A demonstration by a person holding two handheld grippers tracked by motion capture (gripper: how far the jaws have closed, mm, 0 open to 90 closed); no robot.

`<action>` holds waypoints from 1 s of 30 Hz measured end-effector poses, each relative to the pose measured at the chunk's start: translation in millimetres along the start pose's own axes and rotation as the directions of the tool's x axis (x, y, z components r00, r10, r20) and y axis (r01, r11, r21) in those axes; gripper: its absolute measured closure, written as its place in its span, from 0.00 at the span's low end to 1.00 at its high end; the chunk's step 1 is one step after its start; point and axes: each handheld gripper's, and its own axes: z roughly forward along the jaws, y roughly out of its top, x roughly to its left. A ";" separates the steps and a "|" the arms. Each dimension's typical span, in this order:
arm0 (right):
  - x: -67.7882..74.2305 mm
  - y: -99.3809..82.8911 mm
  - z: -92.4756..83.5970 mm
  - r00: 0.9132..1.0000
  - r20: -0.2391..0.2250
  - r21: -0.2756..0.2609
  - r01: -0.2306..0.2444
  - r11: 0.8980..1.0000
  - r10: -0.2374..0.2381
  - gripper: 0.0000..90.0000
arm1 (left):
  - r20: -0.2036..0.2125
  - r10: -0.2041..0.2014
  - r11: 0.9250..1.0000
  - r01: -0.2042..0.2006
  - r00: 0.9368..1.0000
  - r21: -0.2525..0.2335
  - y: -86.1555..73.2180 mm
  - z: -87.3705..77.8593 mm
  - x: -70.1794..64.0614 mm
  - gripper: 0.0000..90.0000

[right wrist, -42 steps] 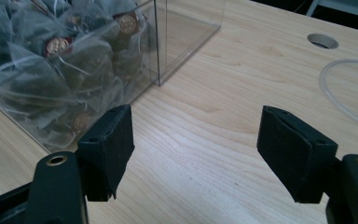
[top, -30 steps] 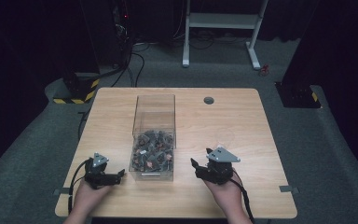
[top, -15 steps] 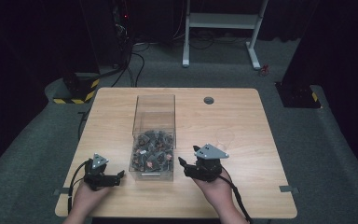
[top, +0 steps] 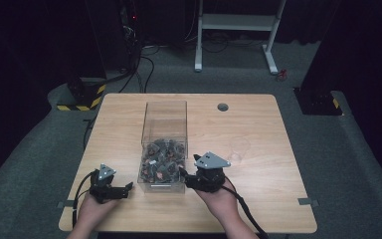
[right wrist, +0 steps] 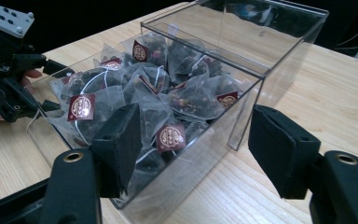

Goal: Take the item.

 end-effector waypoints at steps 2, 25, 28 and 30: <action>1.5 1.2 2.5 1.000 -0.004 0.002 0.000 1.000 0.000 0.39 | 0.000 0.001 1.000 -0.001 1.000 0.000 0.0 0.0 0.0 0.02; 13.3 8.7 24.2 0.997 -0.071 0.047 0.027 0.999 -0.023 0.52 | 0.005 -0.005 1.000 0.005 1.000 0.000 -0.1 0.2 -0.3 0.02; 14.5 8.5 27.0 0.997 -0.078 0.052 0.030 0.998 -0.026 0.55 | 0.004 -0.002 1.000 0.002 1.000 0.001 0.0 0.1 -0.1 0.02; 15.5 8.2 29.2 0.996 -0.079 0.059 0.035 0.998 -0.030 0.58 | 0.003 -0.001 1.000 0.001 1.000 0.001 0.0 0.1 -0.1 0.02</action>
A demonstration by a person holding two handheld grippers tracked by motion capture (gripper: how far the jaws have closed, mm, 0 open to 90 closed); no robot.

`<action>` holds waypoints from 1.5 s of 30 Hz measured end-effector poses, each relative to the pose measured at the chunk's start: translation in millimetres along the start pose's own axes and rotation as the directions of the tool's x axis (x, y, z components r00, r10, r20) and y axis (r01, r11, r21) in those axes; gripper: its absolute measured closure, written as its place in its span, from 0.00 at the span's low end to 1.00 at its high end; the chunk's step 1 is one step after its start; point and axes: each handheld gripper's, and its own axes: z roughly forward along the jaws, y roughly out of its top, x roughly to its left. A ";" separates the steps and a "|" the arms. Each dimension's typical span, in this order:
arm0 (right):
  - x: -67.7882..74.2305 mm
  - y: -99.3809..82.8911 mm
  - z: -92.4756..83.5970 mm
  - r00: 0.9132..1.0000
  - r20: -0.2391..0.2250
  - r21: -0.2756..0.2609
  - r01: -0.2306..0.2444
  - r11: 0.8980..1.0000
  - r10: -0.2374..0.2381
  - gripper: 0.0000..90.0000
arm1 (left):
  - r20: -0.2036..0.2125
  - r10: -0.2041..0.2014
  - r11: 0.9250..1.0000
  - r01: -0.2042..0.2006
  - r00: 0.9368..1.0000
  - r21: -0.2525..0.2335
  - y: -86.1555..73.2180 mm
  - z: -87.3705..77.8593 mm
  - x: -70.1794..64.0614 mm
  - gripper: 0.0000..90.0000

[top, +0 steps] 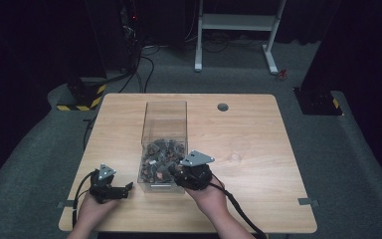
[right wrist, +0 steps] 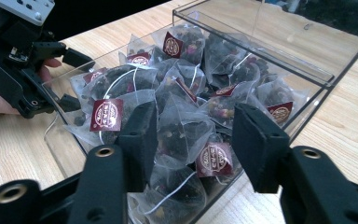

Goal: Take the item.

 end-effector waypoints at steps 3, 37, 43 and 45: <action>0.4 -0.9 2.7 1.000 0.006 0.011 -0.002 1.000 0.002 0.63 | -0.003 0.002 1.000 -0.002 1.000 0.000 0.0 0.0 0.0 0.02; 1.9 -5.9 7.1 1.000 -0.001 0.002 0.007 1.000 -0.007 1.00 | -0.006 0.001 1.000 -0.001 1.000 -0.001 0.0 0.1 -0.3 0.02; 3.1 -5.2 4.9 1.000 -0.006 -0.013 0.007 1.000 -0.007 1.00 | -0.006 0.001 1.000 -0.001 1.000 -0.001 0.0 0.0 -0.3 0.02; 3.0 -4.9 4.5 1.000 -0.007 -0.014 0.008 1.000 -0.008 1.00 | -0.007 0.002 1.000 -0.002 1.000 -0.001 0.0 0.0 -0.3 0.02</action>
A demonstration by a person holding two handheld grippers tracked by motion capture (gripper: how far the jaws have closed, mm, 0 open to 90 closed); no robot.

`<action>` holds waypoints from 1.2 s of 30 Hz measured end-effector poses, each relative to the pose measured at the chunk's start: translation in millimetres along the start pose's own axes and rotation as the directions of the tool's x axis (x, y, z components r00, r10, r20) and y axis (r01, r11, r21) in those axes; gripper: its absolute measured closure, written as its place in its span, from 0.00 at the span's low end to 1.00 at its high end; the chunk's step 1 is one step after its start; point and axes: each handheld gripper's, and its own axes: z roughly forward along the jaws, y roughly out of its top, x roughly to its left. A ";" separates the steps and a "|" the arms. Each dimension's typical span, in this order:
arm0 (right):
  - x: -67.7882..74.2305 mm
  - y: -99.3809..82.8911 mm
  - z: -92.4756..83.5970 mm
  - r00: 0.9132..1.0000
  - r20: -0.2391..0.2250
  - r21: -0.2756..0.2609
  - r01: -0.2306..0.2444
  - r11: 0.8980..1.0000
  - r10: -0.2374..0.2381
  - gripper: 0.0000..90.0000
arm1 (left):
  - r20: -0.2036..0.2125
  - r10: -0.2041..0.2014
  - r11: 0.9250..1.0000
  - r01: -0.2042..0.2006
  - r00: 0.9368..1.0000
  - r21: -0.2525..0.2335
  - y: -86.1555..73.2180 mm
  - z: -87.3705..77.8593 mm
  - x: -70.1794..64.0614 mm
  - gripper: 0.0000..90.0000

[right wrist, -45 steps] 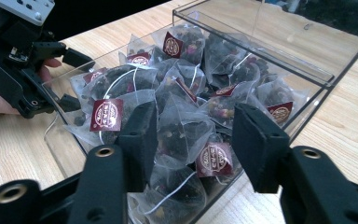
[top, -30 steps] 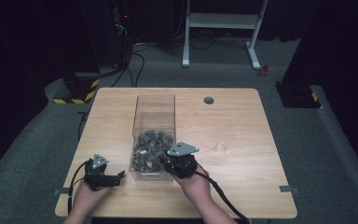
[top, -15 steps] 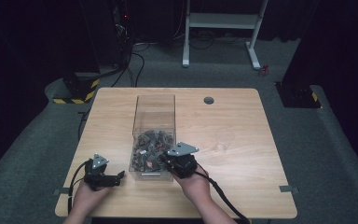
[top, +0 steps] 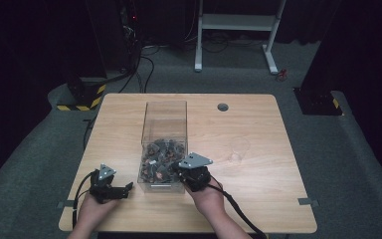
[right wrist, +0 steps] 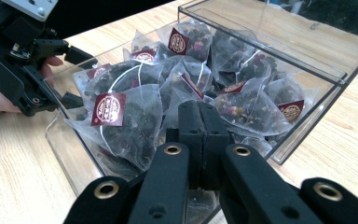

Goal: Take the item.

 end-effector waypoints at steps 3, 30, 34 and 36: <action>0.1 1.2 -1.4 1.000 -0.003 -0.008 -0.005 1.000 0.004 1.00 | 0.000 0.000 1.000 0.000 1.000 0.000 0.0 0.0 0.0 0.02; -7.5 25.6 -29.2 1.000 0.016 -0.152 -0.017 0.988 0.019 1.00 | -0.001 0.000 1.000 0.000 1.000 0.002 0.4 0.3 -0.4 0.02; -11.5 28.8 -34.9 0.999 0.025 -0.173 -0.021 0.985 0.026 1.00 | 0.001 -0.005 1.000 0.005 1.000 0.001 0.3 0.4 -0.8 0.02; -14.0 30.4 -38.2 0.999 0.033 -0.182 -0.023 0.983 0.030 1.00 | -0.001 0.001 1.000 -0.001 1.000 0.002 0.4 0.3 -0.4 0.02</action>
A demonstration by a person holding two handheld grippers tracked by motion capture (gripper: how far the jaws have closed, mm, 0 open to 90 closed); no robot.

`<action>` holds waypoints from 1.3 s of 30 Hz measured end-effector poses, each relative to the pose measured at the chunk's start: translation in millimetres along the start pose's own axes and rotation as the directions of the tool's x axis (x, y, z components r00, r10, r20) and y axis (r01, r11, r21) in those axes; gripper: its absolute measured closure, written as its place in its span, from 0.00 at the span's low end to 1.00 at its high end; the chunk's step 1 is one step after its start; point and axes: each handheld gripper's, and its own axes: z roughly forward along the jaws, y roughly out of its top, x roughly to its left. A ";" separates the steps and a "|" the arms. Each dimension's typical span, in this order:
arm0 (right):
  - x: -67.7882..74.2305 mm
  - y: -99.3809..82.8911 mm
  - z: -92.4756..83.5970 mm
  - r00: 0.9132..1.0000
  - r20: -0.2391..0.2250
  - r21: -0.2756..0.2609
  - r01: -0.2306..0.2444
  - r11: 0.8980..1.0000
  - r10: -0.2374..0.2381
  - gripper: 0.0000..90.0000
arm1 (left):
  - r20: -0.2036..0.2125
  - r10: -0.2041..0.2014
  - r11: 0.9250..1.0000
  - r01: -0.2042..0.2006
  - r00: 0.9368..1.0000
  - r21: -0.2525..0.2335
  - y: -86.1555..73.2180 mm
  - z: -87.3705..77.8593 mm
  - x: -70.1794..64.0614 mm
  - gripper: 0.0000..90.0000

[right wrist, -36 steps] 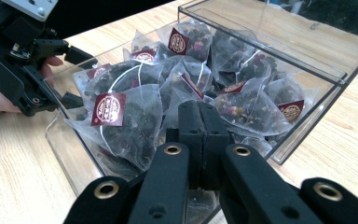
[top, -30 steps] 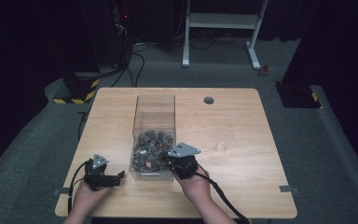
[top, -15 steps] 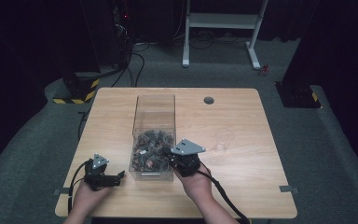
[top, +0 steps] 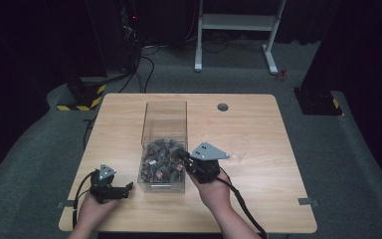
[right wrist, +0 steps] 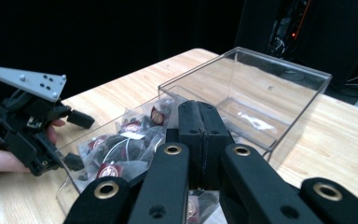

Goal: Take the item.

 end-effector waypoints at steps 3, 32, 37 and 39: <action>-2.7 2.0 -2.9 1.000 0.008 -0.009 -0.001 1.000 0.001 1.00 | 0.000 -0.001 1.000 0.001 1.000 0.000 0.0 0.0 -0.1 0.02; -53.4 -8.2 -43.9 0.986 0.157 -0.031 -0.045 0.998 0.050 1.00 | -0.001 0.000 1.000 0.000 1.000 0.000 -0.1 -0.1 -0.1 0.02; -61.4 -11.3 -49.6 0.982 0.176 -0.033 -0.060 0.998 0.064 1.00 | -0.001 0.000 1.000 0.000 1.000 0.000 -0.1 -0.1 -0.2 0.02; -64.9 -12.1 -52.4 0.980 0.188 -0.034 -0.057 0.998 0.062 1.00 | -0.001 0.000 1.000 0.000 1.000 0.000 -0.1 -0.1 -0.2 0.02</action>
